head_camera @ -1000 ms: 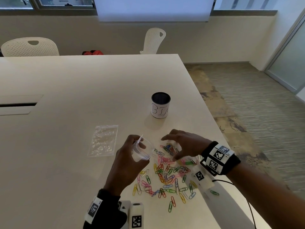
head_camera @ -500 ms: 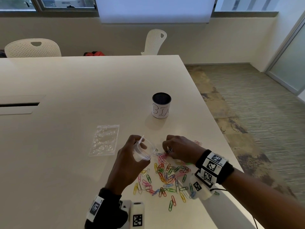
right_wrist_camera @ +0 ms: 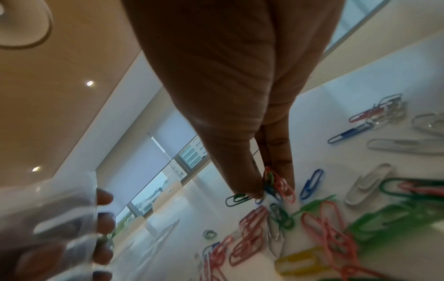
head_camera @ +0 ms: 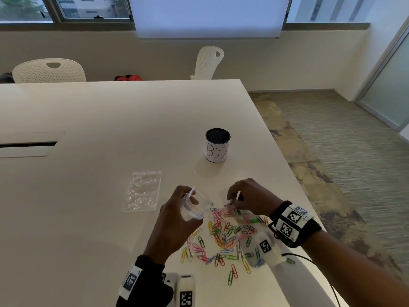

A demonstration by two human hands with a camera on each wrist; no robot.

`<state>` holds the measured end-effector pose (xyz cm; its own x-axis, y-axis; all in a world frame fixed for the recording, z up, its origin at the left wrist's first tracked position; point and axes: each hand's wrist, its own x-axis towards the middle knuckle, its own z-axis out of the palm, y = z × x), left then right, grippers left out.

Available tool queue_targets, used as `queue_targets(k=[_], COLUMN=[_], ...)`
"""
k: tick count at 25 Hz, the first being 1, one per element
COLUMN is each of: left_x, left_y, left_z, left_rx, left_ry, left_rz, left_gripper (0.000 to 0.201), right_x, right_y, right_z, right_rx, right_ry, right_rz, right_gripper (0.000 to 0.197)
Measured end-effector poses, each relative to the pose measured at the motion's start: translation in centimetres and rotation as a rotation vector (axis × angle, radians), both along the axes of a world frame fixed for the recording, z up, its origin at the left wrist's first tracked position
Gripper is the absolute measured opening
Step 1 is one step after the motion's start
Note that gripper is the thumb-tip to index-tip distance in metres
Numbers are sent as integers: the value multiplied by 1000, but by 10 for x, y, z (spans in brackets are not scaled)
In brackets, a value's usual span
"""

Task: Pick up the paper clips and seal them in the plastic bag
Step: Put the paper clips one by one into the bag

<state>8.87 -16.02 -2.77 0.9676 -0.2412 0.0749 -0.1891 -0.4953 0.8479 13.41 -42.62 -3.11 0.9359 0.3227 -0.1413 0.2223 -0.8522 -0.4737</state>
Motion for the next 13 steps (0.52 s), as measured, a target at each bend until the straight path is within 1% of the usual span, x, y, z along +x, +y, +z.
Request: queue_targets(k=[5,7,9,13], left_x=[-1,-1,0,0], left_y=[0,0,0,-3], left_z=[1,1,0,0], left_rx=[3,10,11,8], left_ry=[3,-1,-8,-13], left_rz=[-6,-13,-13,-17], left_gripper=[55,55,55,55], right_x=[-6,-13,-20,-31], right_y=[-10,-10,-7,10], right_z=[8,16,27,55], right_rx=[202,379,575,800], right_ry=[99,140,187,230], right_rz=[-131,-215,-255,-258], right_gripper=[13,12,12,14])
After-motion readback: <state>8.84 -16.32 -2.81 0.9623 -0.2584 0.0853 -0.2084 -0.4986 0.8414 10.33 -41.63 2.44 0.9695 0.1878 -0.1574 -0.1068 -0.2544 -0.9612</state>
